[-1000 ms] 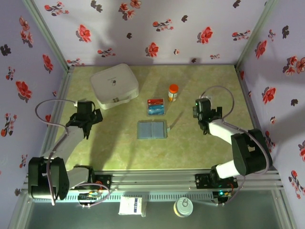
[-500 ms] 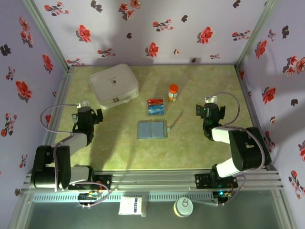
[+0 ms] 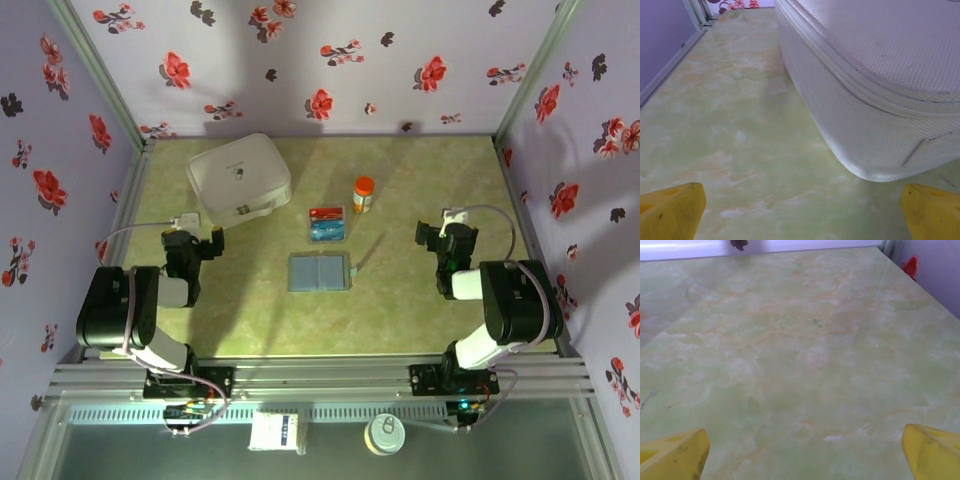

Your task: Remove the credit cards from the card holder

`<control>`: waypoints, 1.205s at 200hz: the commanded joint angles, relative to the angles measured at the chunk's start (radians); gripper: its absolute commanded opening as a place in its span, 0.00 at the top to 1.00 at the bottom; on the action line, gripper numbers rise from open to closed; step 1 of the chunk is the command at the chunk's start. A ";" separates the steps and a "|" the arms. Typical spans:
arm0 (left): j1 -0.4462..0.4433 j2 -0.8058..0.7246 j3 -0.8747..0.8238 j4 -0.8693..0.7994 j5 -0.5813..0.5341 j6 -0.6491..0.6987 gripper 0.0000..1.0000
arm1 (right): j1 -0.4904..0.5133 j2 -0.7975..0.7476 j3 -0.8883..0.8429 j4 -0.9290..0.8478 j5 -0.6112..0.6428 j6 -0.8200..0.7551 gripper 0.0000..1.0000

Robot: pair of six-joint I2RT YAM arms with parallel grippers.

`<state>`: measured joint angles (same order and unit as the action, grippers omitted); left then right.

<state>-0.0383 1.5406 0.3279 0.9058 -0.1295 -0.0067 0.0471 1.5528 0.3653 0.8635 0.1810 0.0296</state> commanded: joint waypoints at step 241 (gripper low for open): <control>0.023 0.002 0.065 -0.016 0.028 0.015 0.00 | -0.017 0.007 0.032 0.007 0.004 0.049 0.01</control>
<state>-0.0231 1.5410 0.3809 0.8932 -0.1104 -0.0040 0.0360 1.5528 0.3714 0.8631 0.1822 0.0635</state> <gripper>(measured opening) 0.997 0.993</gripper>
